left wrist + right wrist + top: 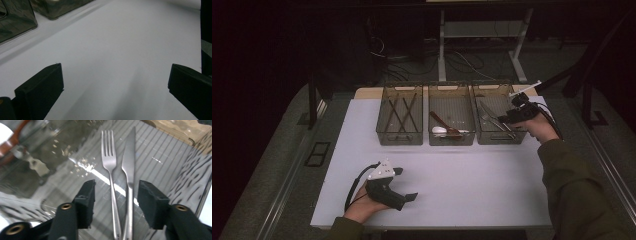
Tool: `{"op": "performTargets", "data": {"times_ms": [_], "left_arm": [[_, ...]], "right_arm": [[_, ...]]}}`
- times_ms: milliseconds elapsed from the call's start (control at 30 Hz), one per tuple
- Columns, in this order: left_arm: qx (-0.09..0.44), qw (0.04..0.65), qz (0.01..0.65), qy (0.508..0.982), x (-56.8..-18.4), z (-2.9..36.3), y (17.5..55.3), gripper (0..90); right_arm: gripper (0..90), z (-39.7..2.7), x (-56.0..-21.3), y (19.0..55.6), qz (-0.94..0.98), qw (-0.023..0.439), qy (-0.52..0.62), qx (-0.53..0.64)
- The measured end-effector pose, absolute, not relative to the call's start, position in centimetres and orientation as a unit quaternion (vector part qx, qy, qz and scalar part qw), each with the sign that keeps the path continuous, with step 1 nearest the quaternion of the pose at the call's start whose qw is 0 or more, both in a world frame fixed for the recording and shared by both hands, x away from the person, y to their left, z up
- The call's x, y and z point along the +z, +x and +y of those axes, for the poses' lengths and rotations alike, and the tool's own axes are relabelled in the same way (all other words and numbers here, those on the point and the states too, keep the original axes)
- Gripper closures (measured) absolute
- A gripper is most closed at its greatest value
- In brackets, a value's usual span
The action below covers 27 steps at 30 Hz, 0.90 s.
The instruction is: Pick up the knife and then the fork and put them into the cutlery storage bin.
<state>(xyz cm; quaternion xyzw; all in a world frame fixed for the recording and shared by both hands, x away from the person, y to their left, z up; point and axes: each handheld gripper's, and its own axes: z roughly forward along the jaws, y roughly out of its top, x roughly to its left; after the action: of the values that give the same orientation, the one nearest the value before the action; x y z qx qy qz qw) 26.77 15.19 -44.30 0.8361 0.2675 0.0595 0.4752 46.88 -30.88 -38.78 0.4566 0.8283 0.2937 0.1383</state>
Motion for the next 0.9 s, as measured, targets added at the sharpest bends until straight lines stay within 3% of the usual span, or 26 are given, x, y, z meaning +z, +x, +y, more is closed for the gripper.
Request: {"op": "performTargets", "data": {"times_ms": [367, 900], "left_arm": [[0.065, 0.473, 0.271, 0.836, -44.3, 15.3, 26.8, 0.0], [0.069, 0.474, 0.274, 0.834, -44.2, 15.5, 27.0, 0.0]], "right_arm": [[30.6, -31.3, -37.9, 45.3, 0.800, 0.146, 0.461, 0.355], [24.4, -31.0, -37.3, 42.0, 0.782, 0.164, 0.440, 0.409]]}}
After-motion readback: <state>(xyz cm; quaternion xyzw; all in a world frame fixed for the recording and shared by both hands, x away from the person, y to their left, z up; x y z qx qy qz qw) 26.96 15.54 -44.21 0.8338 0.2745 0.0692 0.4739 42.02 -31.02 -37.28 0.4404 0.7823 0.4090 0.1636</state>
